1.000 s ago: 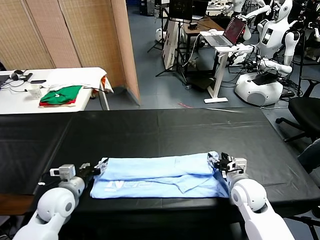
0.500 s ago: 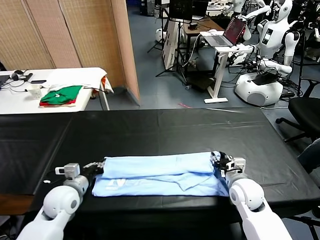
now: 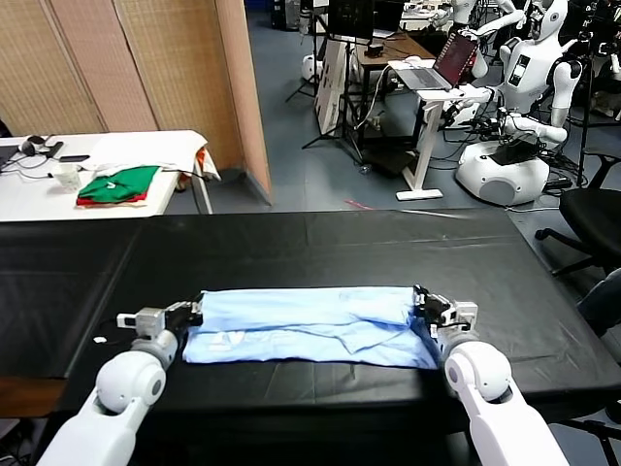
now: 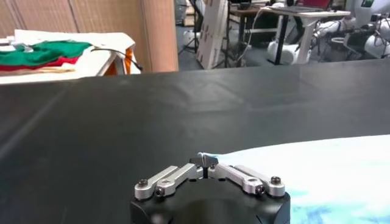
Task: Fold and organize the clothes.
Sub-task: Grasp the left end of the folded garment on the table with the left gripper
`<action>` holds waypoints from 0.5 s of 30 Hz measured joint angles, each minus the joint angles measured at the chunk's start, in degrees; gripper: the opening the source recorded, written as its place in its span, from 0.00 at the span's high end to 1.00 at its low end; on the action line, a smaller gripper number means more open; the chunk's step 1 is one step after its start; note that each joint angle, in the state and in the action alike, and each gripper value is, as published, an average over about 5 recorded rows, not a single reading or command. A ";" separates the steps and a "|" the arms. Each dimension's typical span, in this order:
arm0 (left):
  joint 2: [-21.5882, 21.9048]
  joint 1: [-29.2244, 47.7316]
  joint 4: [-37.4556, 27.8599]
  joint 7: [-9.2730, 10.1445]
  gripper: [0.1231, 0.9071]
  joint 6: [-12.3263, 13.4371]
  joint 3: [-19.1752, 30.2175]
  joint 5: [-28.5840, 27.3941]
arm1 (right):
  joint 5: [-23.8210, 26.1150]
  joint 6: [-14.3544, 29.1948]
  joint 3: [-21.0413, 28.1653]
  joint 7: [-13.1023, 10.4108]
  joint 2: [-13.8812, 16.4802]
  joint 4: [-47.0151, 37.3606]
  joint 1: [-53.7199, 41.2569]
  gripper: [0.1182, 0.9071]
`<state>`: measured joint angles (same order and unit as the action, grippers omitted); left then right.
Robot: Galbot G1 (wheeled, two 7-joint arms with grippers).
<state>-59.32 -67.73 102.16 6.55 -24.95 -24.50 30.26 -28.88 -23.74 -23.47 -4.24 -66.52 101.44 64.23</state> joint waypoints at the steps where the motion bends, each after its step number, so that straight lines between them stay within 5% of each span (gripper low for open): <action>1: -0.10 -0.10 0.04 -0.40 0.84 0.56 -0.23 -0.58 | 0.01 0.19 -0.15 0.25 0.18 0.51 0.33 0.35; 6: 0.19 -1.01 0.89 -1.08 0.43 1.72 -1.56 -1.86 | 0.13 -0.02 -1.11 0.23 0.99 4.04 2.33 0.04; 10: 1.42 -2.67 2.80 0.04 0.14 -0.45 -3.04 2.42 | 0.41 -0.70 -2.13 -0.40 1.71 7.58 4.46 0.00; 15: 1.89 -6.72 6.72 1.40 0.01 -2.29 -5.79 9.67 | 0.38 -1.09 -3.37 -1.02 2.46 11.36 6.90 0.00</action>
<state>-57.43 -74.45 108.89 7.95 -27.24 -30.29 39.93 -28.51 -24.83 -26.84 -5.26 -64.05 112.80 71.13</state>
